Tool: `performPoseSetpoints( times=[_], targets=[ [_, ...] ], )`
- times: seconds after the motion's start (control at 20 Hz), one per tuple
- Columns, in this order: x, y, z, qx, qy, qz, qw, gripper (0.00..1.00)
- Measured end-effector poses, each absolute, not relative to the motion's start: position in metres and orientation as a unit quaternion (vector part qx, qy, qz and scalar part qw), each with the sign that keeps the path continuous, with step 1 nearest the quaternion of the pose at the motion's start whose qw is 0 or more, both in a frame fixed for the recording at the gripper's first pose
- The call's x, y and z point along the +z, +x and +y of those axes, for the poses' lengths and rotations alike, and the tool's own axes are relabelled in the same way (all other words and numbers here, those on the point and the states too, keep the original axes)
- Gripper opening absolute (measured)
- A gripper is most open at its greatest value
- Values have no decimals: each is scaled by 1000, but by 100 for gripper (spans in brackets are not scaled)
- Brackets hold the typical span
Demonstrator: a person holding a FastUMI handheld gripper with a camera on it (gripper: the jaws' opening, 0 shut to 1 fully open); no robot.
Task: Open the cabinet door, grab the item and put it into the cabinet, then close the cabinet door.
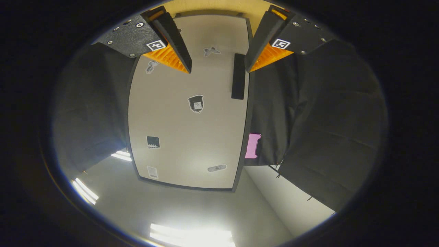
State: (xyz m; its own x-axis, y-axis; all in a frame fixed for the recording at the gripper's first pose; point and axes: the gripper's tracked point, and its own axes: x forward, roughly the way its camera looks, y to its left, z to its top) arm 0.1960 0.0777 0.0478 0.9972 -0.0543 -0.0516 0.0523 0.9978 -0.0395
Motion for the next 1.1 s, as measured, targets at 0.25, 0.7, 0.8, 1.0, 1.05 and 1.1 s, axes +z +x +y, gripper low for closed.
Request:
performPoseSetpoints(
  times=[0.25,0.7,0.8,1.0,1.05,1.1],
  targets=[
    [32,243,94,-22,-2,43,999,95],
    [2,292,123,-4,-30,70,997,93],
    [-3,300,120,-18,-29,77,996,87],
    [-14,313,111,-43,-12,95,994,62],
    [-12,315,114,-41,-6,91,995,57],
    [-13,316,116,-41,-4,92,995,49]
  ],
)
